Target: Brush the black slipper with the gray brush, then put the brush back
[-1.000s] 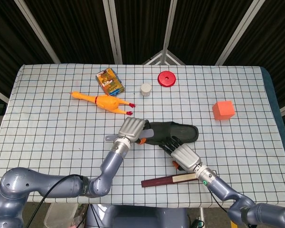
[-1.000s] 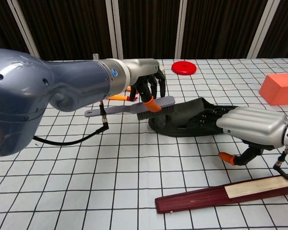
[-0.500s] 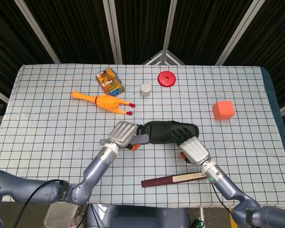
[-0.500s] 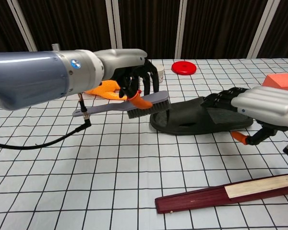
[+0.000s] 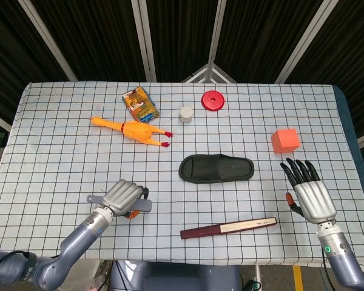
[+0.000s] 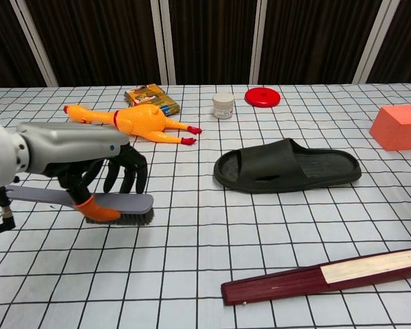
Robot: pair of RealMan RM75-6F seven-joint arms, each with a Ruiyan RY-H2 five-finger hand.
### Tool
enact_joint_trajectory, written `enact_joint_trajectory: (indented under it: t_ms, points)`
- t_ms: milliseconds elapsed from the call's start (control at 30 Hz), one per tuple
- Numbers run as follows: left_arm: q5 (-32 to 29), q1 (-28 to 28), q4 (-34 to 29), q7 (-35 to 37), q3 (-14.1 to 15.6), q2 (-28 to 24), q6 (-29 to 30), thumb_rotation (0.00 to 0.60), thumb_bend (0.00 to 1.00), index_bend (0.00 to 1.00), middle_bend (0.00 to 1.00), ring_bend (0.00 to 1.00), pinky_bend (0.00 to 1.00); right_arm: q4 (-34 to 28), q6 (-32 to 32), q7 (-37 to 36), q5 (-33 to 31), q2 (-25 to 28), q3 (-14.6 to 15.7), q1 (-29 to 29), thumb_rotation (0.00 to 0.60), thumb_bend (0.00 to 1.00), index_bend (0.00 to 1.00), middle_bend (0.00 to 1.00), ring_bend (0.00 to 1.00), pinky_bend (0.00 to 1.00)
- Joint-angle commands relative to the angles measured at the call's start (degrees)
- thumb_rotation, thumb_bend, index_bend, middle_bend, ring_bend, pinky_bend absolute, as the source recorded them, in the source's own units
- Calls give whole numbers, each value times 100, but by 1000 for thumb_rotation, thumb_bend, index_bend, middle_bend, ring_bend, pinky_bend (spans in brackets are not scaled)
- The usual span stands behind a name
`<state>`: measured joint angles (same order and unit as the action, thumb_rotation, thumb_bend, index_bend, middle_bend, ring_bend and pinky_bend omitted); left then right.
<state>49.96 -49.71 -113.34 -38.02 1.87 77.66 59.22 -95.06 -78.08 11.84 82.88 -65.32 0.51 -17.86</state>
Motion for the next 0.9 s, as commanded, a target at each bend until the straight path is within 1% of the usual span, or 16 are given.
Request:
enact_joint_trajectory:
  t_ms: [33, 133, 200, 267, 333, 367, 433, 467, 533, 567, 600, 667, 733, 833, 867, 900]
  points:
    - [617, 297, 247, 47, 319, -53, 176, 600, 514, 566, 620, 505, 564, 97, -177, -144, 67, 29, 74, 179, 600, 555, 0, 0, 0, 5]
    - [1123, 462, 616, 177, 493, 55, 245, 600, 463, 545, 595, 480, 538, 201, -301, -343, 29, 20, 72, 332, 600, 554, 0, 0, 0, 2]
    - [1485, 567, 922, 356, 584, 148, 260, 600, 423, 527, 576, 465, 519, 246, -251, -522, -60, 64, 57, 385, 600, 554, 0, 0, 0, 0]
    - [1821, 649, 1201, 520, 650, 234, 293, 600, 406, 518, 568, 457, 511, 243, -209, -621, -149, 123, 19, 411, 600, 555, 0, 0, 0, 0]
    - [2115, 722, 1471, 655, 718, 330, 338, 600, 391, 504, 555, 445, 498, 239, -204, -664, -167, 157, -4, 429, 600, 555, 0, 0, 0, 0]
    - [2321, 775, 1676, 754, 776, 407, 361, 600, 377, 494, 545, 436, 488, 226, -207, -693, -159, 178, -17, 439, 600, 554, 0, 0, 0, 0]
    - [2541, 842, 1924, 882, 857, 512, 365, 600, 339, 469, 519, 412, 454, 211, -215, -708, -130, 196, -28, 450, 600, 554, 0, 0, 0, 0]
    - [2660, 884, 2072, 959, 905, 581, 351, 600, 294, 435, 489, 381, 422, 200, -213, -707, -109, 201, -33, 455, 600, 554, 0, 0, 0, 0]
    - [2770, 944, 2243, 975, 948, 662, 338, 600, 198, 331, 407, 299, 363, 188, -183, -698, -88, 204, -35, 458, 600, 554, 0, 0, 0, 0]
    - [2777, 964, 2285, 925, 951, 681, 335, 600, 139, 254, 351, 241, 328, 184, -165, -697, -85, 206, -36, 457, 600, 554, 0, 0, 0, 0]
    - [2725, 991, 2316, 758, 952, 692, 315, 600, 105, 204, 314, 204, 308, 181, -132, -704, -88, 208, -40, 455, 600, 555, 0, 0, 0, 0]
    - [2657, 1041, 2307, 584, 903, 732, 333, 600, 79, 160, 279, 173, 291, 183, -80, -701, -102, 212, -51, 451, 600, 555, 0, 0, 0, 0]
    - [2579, 1110, 2297, 527, 852, 771, 338, 600, 52, 104, 222, 135, 280, 180, -18, -677, -120, 213, -59, 447, 600, 554, 0, 0, 0, 0]
    - [2499, 1172, 2189, 633, 776, 747, 281, 600, 28, 52, 148, 88, 268, 161, 41, -634, -147, 217, -79, 451, 600, 554, 0, 0, 0, 0]
    - [2535, 1193, 2114, 761, 734, 715, 288, 600, 20, 39, 128, 76, 260, 150, 53, -617, -158, 222, -89, 458, 600, 554, 0, 0, 0, 0]
    - [2663, 1236, 1870, 1127, 643, 602, 424, 600, 14, 26, 111, 68, 247, 135, 35, -609, -159, 233, -100, 473, 600, 555, 0, 0, 0, 0]
